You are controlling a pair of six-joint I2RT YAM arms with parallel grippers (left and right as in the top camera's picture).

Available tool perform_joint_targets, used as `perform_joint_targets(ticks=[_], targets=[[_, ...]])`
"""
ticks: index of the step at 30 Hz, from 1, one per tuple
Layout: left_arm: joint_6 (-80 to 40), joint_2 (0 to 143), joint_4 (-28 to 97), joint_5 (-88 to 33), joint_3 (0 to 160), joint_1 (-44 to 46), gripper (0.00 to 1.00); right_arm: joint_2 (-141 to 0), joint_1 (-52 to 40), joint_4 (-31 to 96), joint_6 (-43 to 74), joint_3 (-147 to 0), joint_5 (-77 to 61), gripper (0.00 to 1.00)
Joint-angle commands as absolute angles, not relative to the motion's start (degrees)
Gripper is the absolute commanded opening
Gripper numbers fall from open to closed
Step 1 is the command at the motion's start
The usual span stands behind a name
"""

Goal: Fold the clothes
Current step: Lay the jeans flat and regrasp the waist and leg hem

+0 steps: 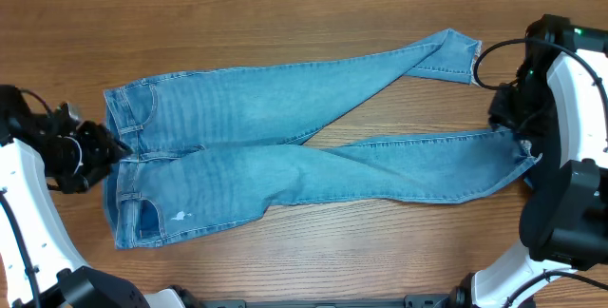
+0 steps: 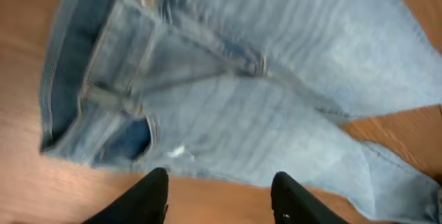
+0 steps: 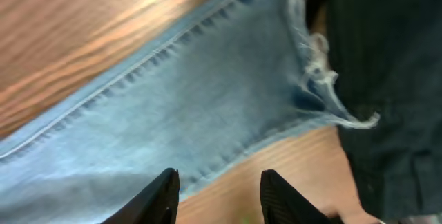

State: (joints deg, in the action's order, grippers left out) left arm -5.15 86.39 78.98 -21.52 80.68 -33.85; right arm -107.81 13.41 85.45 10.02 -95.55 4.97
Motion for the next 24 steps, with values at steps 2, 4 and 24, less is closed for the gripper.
perform_joint_targets(ticks=[2, 4, 24], targets=[[-4.5, 88.7, 67.7, -20.8, 81.7, -29.7, 0.1, -107.4, 12.5, 78.5, 4.2, -95.4, -7.3, 0.38], [-3.6, 93.9, 64.2, -18.4, 81.7, -24.9, 0.04, -107.4, 11.4, 71.8, 4.2, -95.4, -8.7, 0.31], [-1.0, 124.2, 50.7, -14.4, 81.7, -18.6, 0.08, -130.9, 10.7, 38.5, 6.0, -95.1, -6.1, 0.87]])
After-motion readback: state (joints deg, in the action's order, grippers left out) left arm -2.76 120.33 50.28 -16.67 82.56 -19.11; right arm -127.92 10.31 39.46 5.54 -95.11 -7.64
